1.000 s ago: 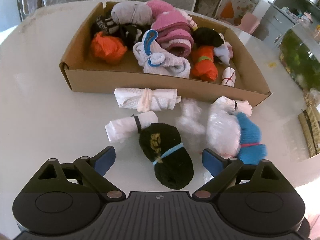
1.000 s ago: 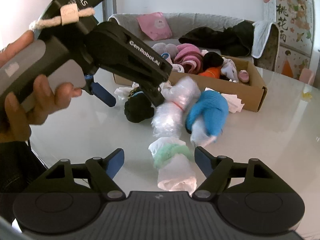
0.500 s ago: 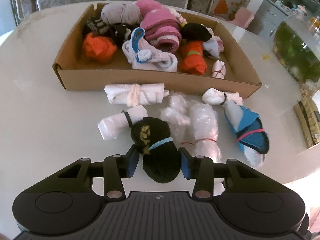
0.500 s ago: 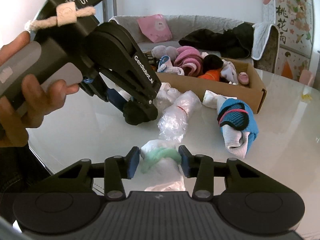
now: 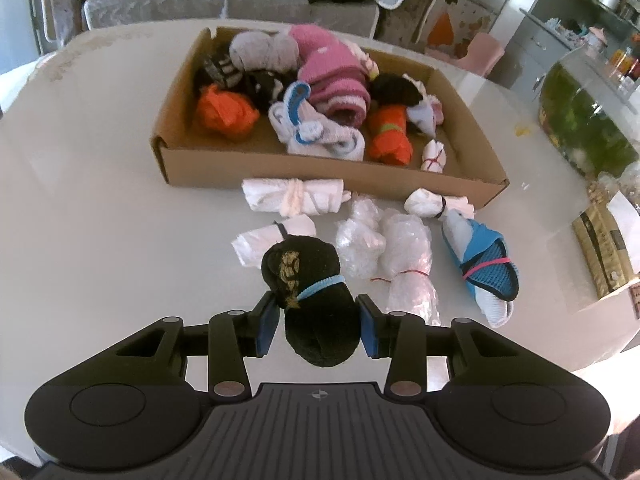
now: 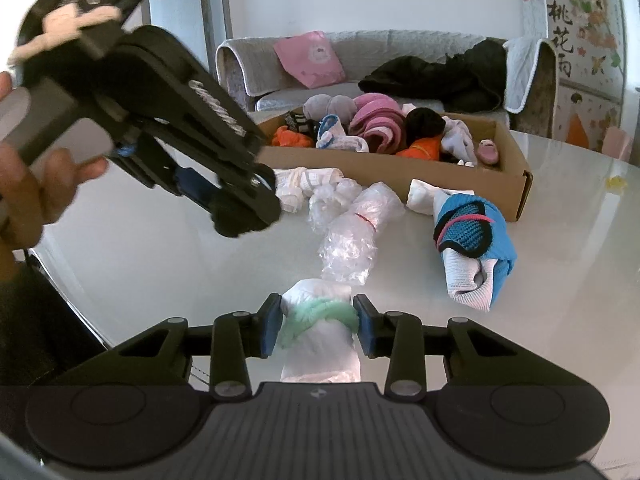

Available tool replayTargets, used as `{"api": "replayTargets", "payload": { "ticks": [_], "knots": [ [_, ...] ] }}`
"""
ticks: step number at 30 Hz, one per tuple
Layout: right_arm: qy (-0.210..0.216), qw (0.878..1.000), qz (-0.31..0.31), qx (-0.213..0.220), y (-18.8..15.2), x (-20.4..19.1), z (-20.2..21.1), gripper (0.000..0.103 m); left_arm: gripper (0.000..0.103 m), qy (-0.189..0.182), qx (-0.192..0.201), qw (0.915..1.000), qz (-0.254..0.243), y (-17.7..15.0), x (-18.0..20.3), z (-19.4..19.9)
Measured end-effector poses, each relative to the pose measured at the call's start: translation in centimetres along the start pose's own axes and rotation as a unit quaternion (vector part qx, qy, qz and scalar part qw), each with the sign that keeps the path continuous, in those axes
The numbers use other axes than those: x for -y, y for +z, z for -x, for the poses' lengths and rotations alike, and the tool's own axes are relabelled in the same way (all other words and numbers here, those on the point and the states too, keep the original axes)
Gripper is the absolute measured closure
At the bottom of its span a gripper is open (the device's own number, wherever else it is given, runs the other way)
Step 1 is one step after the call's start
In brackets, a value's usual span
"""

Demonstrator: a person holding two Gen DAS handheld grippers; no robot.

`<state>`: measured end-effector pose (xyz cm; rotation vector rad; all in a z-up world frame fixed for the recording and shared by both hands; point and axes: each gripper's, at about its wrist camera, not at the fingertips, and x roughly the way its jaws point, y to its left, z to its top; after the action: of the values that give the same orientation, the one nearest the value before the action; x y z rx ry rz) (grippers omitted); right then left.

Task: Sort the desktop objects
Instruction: 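Lift both held socks and carry them over the box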

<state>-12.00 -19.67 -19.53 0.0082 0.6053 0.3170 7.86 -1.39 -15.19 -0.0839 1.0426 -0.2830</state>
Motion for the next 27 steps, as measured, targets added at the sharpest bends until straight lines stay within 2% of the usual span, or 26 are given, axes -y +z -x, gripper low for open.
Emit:
{"api": "replayTargets", "payload": {
  "ticks": [9, 14, 19, 27],
  "knots": [
    [0.015, 0.999, -0.025, 0.018, 0.3, 1.1, 0.8, 0.068, 0.054, 0.009, 0.02, 0.9997, -0.014, -0.2, -0.9, 2.2],
    [0.023, 0.997, -0.066, 0.033, 0.8, 2.5, 1.7, 0.068, 0.054, 0.005, 0.03, 0.9992, -0.025, -0.4, -1.2, 3.7],
    [0.035, 0.989, -0.131, 0.058, 2.1, 5.1, 3.0, 0.068, 0.053, 0.003, 0.045, 0.9983, -0.036, -0.2, -1.7, 5.1],
    [0.023, 0.974, -0.199, 0.105, 5.8, 10.6, 4.3, 0.068, 0.053, 0.003, 0.068, 0.9973, -0.027, 2.3, -2.8, 6.4]
  ]
}}
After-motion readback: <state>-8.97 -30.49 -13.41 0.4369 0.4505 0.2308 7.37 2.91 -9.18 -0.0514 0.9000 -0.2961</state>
